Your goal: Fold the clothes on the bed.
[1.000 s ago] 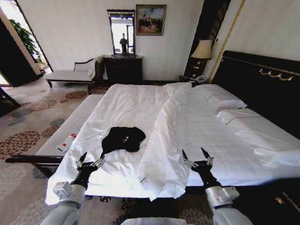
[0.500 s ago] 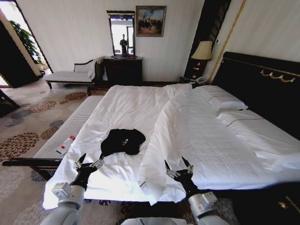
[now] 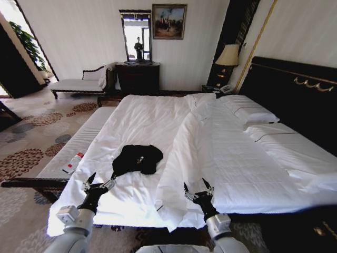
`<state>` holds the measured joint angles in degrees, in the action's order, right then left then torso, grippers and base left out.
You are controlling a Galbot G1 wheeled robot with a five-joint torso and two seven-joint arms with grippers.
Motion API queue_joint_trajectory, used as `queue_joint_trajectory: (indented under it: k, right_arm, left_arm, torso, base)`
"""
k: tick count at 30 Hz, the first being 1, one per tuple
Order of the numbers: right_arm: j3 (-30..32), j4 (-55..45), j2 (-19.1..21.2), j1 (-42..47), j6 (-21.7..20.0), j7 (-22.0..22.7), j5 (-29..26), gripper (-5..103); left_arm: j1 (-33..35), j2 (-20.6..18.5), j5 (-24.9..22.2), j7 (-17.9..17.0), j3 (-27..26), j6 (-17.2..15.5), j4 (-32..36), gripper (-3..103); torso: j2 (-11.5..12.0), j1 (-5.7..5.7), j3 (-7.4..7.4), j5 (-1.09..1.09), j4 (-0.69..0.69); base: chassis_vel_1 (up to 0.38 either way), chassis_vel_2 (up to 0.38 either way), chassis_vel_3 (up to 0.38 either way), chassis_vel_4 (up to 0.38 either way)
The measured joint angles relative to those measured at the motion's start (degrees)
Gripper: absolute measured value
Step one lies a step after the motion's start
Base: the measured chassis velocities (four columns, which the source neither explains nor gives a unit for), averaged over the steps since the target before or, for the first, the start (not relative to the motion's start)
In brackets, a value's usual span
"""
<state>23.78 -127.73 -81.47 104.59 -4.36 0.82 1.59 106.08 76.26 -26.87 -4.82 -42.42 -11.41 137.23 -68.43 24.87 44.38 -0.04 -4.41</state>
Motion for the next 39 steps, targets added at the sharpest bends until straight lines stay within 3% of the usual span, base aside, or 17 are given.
queue_joint_trajectory:
  k: [4, 7, 13, 15, 19, 21, 23, 25, 27, 29, 39]
  right_arm:
    - [-0.16, 0.59, -0.71, -0.55, -0.97, -0.08, -1.73, 84]
    - [-0.07, 0.7, -0.73, -0.73, -1.27, -0.1, -2.07, 78]
    - [0.78, 1.23, -0.11, -1.83, -2.11, 0.31, -3.08, 51]
    - [0.87, 1.26, 0.0, -1.87, -2.14, 0.4, -3.15, 51]
    - [1.12, 1.4, 0.06, -2.04, -2.03, 0.51, -3.03, 30]
    - [1.12, 1.4, 0.0, -2.04, -1.99, 0.52, -3.0, 30]
    - [1.11, 1.38, -0.11, -1.9, -1.89, 0.58, -2.83, 13]
    - [1.1, 1.37, -0.11, -1.88, -1.87, 0.59, -2.8, 13]
    - [1.11, 1.34, -0.14, -1.79, -1.77, 0.69, -2.65, 3]
    - [1.27, 1.34, -0.19, -1.64, -1.52, 0.73, -2.11, 1]
    - [3.28, 0.1, -0.96, -0.91, -1.3, 1.73, -1.99, 0]
  left_arm:
    - [-0.52, -0.38, 0.0, -0.15, 0.49, -0.19, 0.27, 100]
    - [-0.51, -0.48, -0.01, -0.15, 0.51, -0.19, 0.27, 100]
    - [-0.64, -0.78, -0.32, -0.2, 0.33, -0.19, 0.19, 100]
    - [-0.66, -0.78, -0.34, -0.2, 0.29, -0.2, 0.18, 100]
    - [-0.7, -0.59, -0.42, -0.2, -0.02, -0.19, -0.06, 100]
    - [-0.74, -0.56, -0.43, -0.2, -0.03, -0.19, -0.09, 100]
    - [-0.85, -0.39, -0.47, -0.2, -0.05, -0.2, -0.11, 100]
    - [-0.85, -0.38, -0.48, -0.2, -0.06, -0.19, -0.12, 100]
    - [-0.77, -0.28, -0.52, -0.14, -0.22, -0.18, -0.23, 100]
    - [-0.6, -0.13, -0.58, 0.0, -0.56, -0.09, -0.3, 100]
    - [-0.4, 0.27, -1.35, 0.48, -1.15, 0.17, -0.57, 100]
  torso:
    - [0.0, 0.01, 0.01, 0.01, -0.01]
    - [0.0, 0.0, 0.0, 0.0, -0.01]
    - [0.0, 0.01, 0.0, 0.0, -0.01]
    - [0.0, 0.01, 0.0, 0.0, -0.01]
    - [0.0, 0.01, 0.0, 0.01, 0.0]
    - [0.0, 0.0, 0.0, 0.0, 0.0]
    - [0.0, 0.0, 0.0, 0.0, -0.01]
    - [0.0, 0.01, 0.0, 0.0, -0.01]
    - [0.0, 0.01, 0.0, 0.01, -0.01]
    - [0.0, 0.01, 0.0, 0.01, -0.01]
    - [0.0, 0.01, 0.0, 0.01, 0.0]
  base:
    - [0.0, 0.0, 0.0, 0.0]
    - [0.0, 0.0, 0.0, 0.0]
    - [0.0, 0.0, 0.0, 0.0]
    - [0.0, 0.0, 0.0, 0.0]
    - [0.0, 0.0, 0.0, 0.0]
    - [0.0, 0.0, 0.0, 0.0]
    - [0.0, 0.0, 0.0, 0.0]
    - [0.0, 0.0, 0.0, 0.0]
    - [0.0, 0.0, 0.0, 0.0]
    - [0.0, 0.0, 0.0, 0.0]
    - [0.0, 0.0, 0.0, 0.0]
